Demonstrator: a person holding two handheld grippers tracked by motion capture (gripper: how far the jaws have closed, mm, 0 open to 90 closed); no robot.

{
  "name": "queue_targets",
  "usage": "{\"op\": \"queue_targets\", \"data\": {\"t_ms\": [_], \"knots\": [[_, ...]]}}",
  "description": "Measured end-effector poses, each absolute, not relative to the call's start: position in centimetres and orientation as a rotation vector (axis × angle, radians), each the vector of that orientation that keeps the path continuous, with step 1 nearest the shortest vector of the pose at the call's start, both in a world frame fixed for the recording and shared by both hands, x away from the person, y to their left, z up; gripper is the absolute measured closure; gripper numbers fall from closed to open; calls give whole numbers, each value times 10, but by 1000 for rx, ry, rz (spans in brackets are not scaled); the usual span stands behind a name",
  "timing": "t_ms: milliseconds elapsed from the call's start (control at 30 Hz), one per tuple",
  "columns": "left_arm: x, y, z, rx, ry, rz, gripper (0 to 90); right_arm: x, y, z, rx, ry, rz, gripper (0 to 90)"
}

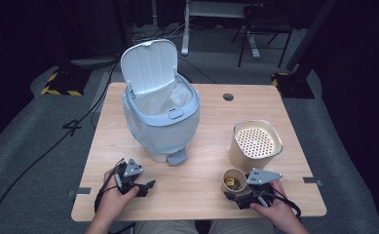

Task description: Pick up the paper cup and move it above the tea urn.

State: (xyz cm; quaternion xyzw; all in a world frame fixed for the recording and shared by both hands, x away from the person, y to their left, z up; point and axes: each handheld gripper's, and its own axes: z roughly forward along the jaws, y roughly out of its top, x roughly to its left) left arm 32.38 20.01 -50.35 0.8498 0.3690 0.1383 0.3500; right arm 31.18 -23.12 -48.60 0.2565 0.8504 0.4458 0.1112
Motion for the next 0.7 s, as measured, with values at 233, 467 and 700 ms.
{"op": "queue_targets", "data": {"t_ms": [233,467,700], "knots": [[324,200,-504,2201,955,358,222,313,-231,-491,790,2444,1378,265],[324,200,-504,2201,955,358,222,314,-231,-489,765,2463,1388,286],[324,200,-504,2201,956,358,222,310,-232,-477,723,2469,1419,290]]}}
